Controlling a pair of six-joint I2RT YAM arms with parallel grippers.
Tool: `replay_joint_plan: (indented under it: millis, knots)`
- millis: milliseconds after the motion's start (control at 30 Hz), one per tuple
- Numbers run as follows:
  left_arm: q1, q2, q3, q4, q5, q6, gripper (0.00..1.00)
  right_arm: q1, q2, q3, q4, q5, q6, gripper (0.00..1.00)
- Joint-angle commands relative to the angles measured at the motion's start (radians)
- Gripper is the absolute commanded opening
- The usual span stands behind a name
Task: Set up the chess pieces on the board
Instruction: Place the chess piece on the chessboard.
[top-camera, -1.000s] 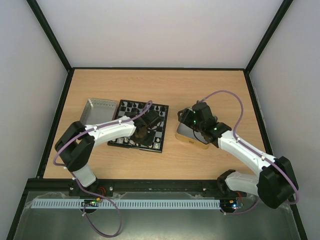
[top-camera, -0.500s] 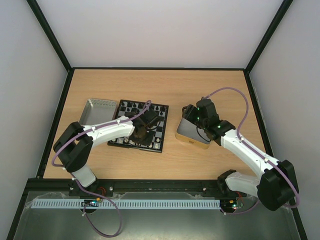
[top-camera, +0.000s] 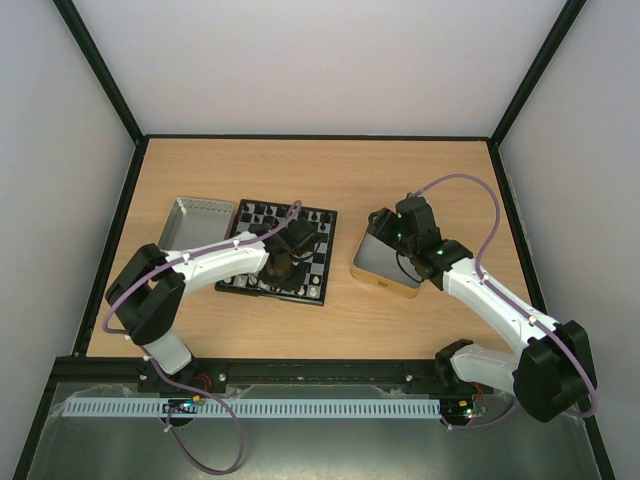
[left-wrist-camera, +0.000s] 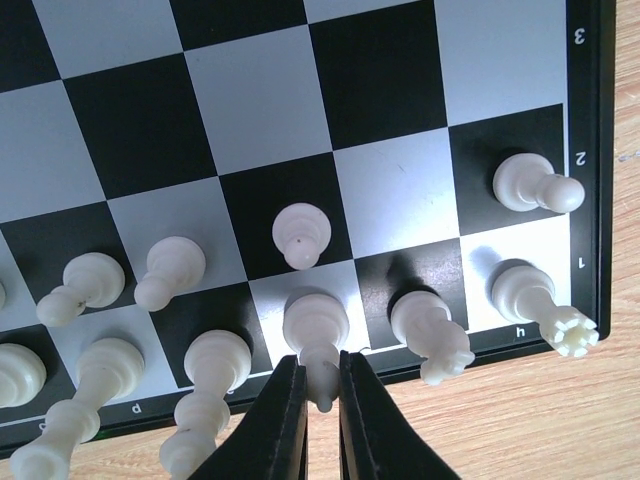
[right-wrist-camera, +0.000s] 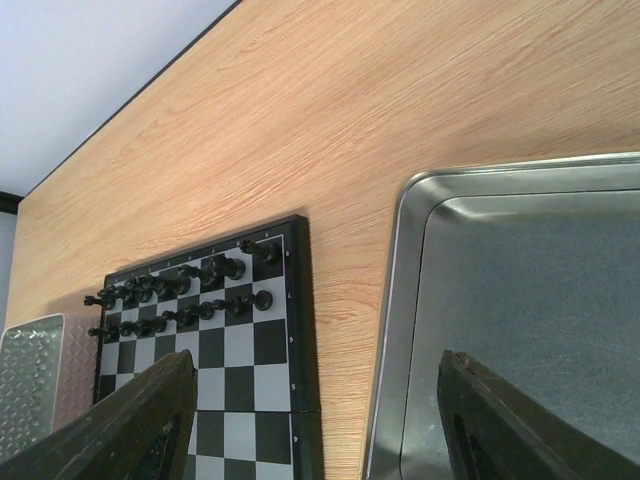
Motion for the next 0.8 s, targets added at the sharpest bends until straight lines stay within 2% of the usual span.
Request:
replay_joint_plan:
  millis: [0,200,300,433,500,767]
  knots:
    - [0.003,-0.026,0.000,-0.052,0.022,0.015,0.07,-0.007,-0.004,0.023,-0.025,0.025,-0.015,0.65]
    - [0.003,-0.025,0.003,-0.064,0.037,0.024,0.09,-0.009,-0.004,0.022,-0.026,0.026,-0.016,0.65]
    - [0.003,-0.017,0.012,-0.062,0.026,0.022,0.13,-0.012,0.000,0.029,-0.029,0.026,-0.024,0.65]
    - [0.003,-0.020,0.040,-0.057,0.009,0.019,0.26,-0.016,0.007,0.041,-0.033,0.029,-0.047,0.66]
    - [0.004,-0.024,0.057,-0.055,-0.001,0.016,0.30,-0.021,0.017,0.056,-0.041,0.031,-0.073,0.66]
    - [0.023,-0.066,0.061,-0.038,-0.024,0.012,0.35,-0.042,0.062,0.104,-0.085,0.046,-0.148,0.66]
